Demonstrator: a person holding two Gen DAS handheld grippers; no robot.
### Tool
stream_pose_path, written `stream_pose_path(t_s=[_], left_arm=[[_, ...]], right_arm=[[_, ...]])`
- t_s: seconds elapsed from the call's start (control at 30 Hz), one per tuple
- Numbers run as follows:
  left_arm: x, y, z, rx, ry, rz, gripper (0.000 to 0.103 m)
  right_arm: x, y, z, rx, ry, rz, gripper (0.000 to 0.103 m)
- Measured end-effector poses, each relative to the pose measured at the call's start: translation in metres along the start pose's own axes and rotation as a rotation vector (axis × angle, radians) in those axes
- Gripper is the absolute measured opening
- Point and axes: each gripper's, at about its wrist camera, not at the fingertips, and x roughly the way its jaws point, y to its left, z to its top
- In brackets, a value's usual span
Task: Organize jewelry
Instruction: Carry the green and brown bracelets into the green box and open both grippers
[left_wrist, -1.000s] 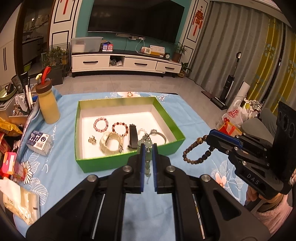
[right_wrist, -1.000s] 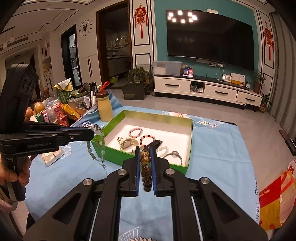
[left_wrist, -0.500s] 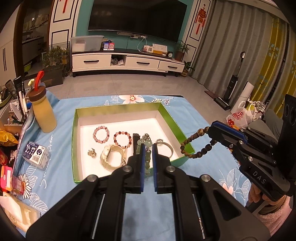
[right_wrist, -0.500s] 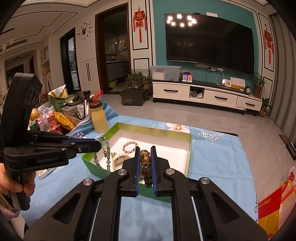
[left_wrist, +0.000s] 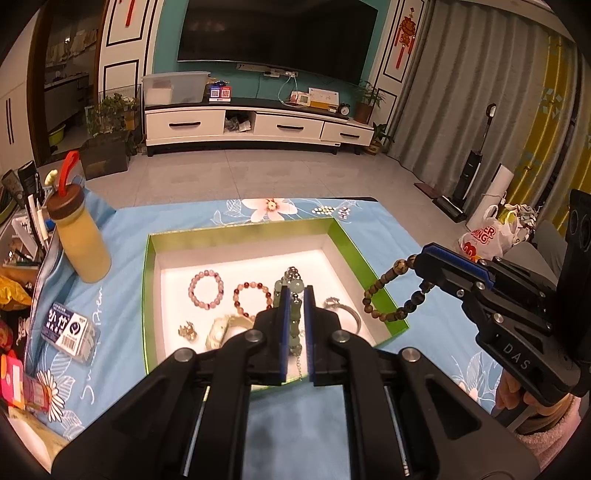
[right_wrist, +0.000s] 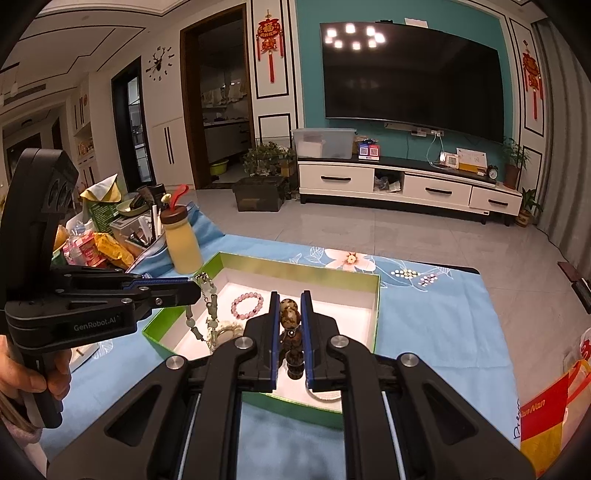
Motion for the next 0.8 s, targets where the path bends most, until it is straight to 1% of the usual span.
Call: stream_pose_path(t_s=[0.33,0.8], left_arm=[[0.021,0.001,0.023,0.013,-0.004,0.015,0.007],[0.060,0.012,0.035,0.006,0.030,0.035,0.007]], right_arm=[[0.022,-0.004,0.007,0.004,0.010,0.002,0.011],[0.058,-0.018,0.009,0.028,0.053,-0.017,0.011]])
